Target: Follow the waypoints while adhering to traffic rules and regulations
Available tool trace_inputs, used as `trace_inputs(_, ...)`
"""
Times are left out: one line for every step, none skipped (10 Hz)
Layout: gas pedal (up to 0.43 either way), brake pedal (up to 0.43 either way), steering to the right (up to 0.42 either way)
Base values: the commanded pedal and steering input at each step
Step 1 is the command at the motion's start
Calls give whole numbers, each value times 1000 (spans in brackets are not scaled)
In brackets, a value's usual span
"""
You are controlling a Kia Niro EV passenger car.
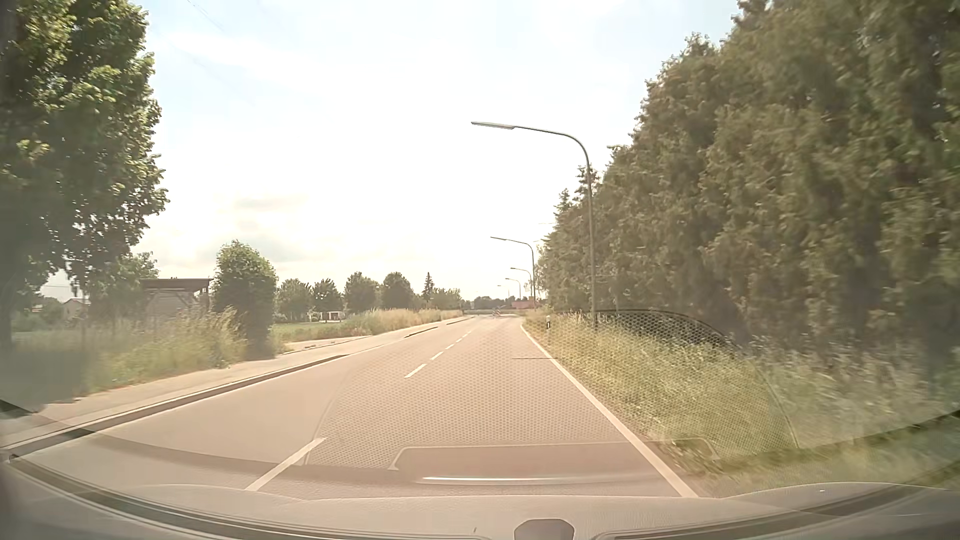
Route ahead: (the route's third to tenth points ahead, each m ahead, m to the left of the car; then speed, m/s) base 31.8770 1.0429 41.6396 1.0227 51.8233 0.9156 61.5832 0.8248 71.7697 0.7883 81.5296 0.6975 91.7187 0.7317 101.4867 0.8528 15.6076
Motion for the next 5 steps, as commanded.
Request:
trace_inputs(150, 0, -4)
trace_inputs(150, 0, -4)
trace_inputs(150, 0, -4)
trace_inputs(150, 0, -3)
trace_inputs(138, 0, -3)
